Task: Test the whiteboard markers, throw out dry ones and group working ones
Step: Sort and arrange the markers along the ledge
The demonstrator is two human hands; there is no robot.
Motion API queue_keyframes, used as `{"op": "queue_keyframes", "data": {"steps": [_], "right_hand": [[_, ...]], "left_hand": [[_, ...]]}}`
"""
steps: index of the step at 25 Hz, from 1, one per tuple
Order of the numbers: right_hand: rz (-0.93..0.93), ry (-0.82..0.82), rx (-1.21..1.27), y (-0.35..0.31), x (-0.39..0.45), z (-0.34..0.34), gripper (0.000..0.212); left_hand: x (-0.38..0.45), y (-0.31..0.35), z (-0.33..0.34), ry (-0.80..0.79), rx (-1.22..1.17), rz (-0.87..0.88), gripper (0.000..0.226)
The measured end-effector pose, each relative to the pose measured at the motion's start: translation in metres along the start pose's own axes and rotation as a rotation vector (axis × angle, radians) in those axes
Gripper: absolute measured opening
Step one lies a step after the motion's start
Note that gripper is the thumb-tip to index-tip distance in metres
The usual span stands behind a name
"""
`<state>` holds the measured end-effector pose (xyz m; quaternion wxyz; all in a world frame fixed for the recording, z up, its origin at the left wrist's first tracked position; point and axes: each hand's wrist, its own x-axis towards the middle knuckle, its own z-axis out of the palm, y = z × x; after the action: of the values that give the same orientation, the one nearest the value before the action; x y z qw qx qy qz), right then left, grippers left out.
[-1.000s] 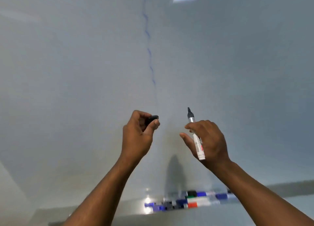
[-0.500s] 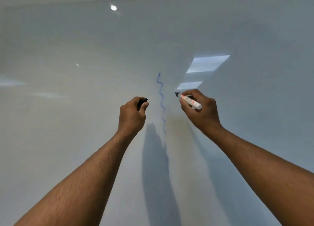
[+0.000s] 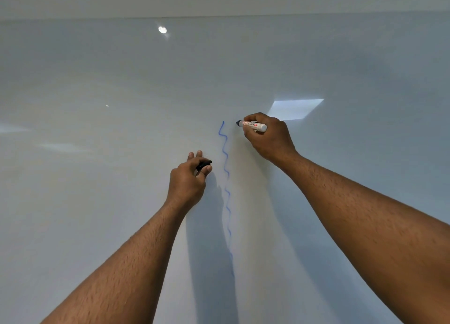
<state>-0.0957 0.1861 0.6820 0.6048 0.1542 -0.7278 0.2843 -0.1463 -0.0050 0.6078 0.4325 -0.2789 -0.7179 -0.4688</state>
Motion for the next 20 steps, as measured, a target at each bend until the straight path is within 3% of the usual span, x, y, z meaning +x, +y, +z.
{"op": "queue_keyframes", "data": {"steps": [3, 8, 14, 20], "right_hand": [[0.007, 0.059, -0.003, 0.007, -0.006, -0.002, 0.023], [-0.025, 0.017, -0.078, 0.027, -0.051, -0.001, 0.022], [-0.037, -0.056, -0.151, 0.048, -0.121, -0.002, 0.037], [0.021, -0.088, -0.024, 0.076, -0.205, -0.004, 0.034]], "left_hand": [[0.002, -0.001, -0.002, -0.006, -0.007, -0.007, 0.024], [0.001, -0.003, -0.001, -0.002, -0.035, -0.015, 0.022], [-0.017, -0.009, 0.009, 0.040, -0.001, 0.003, 0.023], [-0.067, -0.032, 0.019, -0.024, -0.032, -0.021, 0.021]]}}
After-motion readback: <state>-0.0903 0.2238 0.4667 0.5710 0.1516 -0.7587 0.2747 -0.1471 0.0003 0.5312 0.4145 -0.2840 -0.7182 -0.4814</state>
